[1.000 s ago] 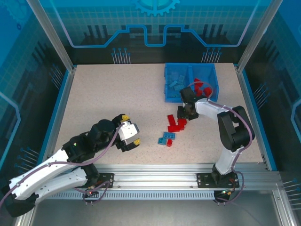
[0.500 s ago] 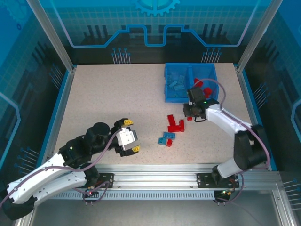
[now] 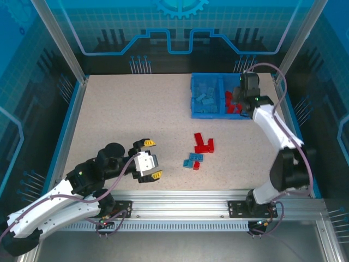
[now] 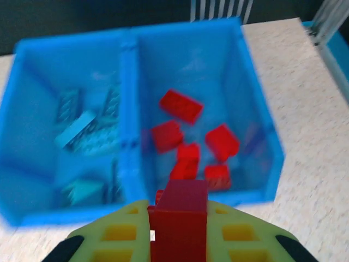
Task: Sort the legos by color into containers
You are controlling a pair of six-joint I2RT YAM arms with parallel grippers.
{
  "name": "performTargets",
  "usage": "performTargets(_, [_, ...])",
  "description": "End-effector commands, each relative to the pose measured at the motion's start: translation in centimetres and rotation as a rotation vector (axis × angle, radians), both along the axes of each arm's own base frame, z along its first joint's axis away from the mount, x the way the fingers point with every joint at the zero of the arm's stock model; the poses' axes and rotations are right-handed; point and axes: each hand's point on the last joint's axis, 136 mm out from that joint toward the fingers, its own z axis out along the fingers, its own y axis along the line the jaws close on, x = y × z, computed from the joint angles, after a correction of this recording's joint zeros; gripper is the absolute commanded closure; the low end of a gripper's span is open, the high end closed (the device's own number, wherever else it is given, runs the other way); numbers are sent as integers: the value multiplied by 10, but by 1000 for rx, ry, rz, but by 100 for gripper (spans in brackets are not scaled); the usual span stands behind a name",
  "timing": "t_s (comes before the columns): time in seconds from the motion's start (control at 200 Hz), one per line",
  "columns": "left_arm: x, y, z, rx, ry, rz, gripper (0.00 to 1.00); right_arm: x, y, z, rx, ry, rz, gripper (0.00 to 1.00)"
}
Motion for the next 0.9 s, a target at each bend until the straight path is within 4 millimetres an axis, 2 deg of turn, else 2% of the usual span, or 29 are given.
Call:
performTargets(0.0, [2,1,6,-40,-15,11,1,41,-13,-14,-19,2,-63,83])
performTargets(0.115, [4,4,6,-44,-16,27,1,79,-28,-40,-86,66,-109,83])
performTargets(0.195, [6,6,7,-53,-14,39,1,99,-33,-67,-94,137,-115,83])
performTargets(0.325, [6,7,8,-83,0,41,1,117,-36,-97,-124,201,-124,79])
performTargets(0.38, [7,6,8,-90,3,39,1,122,-36,-95,-131,202,-122,75])
performTargets(0.39, [7,6,8,-90,3,40,1,122,-36,-104,-133,221,-120,74])
performTargets(0.405, [7,6,8,-89,5,41,1,123,-36,-107,-134,231,-118,73])
performTargets(0.52, [8,7,6,-86,8,45,1,122,-33,-100,-118,254,-123,60])
performTargets(0.605, [8,7,7,-89,7,45,1,116,-31,-85,-101,235,-131,52])
performTargets(0.63, [9,7,7,-91,6,46,1,114,-31,-88,-99,244,-130,50])
performTargets(0.645, [8,7,7,-91,7,45,1,112,-31,-75,-94,221,-129,49])
performTargets(0.685, [8,7,7,-92,8,44,1,106,-30,-66,-90,214,-132,47])
performTargets(0.81, [9,6,6,-94,16,42,1,77,-27,-43,-63,196,-149,41])
performTargets(0.895, [8,6,6,-94,19,39,1,49,-14,-29,21,159,-121,39])
